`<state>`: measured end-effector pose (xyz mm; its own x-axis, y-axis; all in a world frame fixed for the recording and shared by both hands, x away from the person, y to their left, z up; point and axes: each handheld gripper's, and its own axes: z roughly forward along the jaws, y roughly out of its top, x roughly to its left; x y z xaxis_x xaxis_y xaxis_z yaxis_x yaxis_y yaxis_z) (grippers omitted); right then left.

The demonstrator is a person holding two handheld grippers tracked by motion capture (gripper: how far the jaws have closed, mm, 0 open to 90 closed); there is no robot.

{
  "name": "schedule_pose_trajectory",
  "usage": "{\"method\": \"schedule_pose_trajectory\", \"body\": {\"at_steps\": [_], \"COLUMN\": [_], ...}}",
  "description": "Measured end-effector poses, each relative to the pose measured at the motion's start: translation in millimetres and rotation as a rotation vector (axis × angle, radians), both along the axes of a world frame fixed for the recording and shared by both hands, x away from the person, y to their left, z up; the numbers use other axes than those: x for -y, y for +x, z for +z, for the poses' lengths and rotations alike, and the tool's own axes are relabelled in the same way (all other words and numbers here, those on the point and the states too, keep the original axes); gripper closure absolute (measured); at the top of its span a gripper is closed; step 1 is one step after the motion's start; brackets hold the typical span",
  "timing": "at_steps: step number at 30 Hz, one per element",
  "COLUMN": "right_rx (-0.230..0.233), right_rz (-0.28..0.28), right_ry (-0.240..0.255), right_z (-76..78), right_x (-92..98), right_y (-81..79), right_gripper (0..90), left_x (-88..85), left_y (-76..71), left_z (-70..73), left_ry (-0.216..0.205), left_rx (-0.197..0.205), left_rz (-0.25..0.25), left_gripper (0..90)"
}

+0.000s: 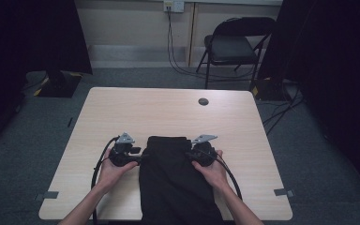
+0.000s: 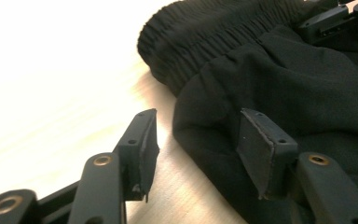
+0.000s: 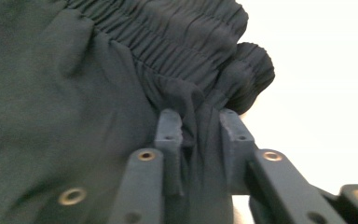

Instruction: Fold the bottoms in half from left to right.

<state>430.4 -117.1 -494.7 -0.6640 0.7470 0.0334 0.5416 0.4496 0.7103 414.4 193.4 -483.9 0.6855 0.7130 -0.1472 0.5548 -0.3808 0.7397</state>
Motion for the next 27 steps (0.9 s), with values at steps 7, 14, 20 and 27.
{"method": "schedule_pose_trajectory", "body": {"at_steps": [7, 14, 20, 27], "right_rx": [-0.007, -0.012, -0.018, 0.001], "right_rz": [0.033, 0.045, 0.036, 0.027], "right_ry": [0.009, 0.045, 0.066, 0.145], "right_z": [-0.2, -2.5, -2.4, 11.2], "right_x": [-4.0, -4.7, -1.8, 3.5], "right_y": [-7.0, -15.9, -17.7, -18.5], "right_gripper": [79.5, 79.6, 80.1, 82.3], "left_x": [10.5, 13.1, 11.1, 8.0], "left_y": [0.7, -2.6, -3.8, -6.3], "left_z": [-9.6, -9.7, -9.0, 12.3], "left_ry": [0.049, 0.061, 0.024, -0.063], "left_rx": [-0.028, -0.023, -0.070, -0.012], "left_rz": [-0.030, -0.024, -0.047, -0.027], "left_gripper": [44.9, 55.5, 77.9, 82.0]}}
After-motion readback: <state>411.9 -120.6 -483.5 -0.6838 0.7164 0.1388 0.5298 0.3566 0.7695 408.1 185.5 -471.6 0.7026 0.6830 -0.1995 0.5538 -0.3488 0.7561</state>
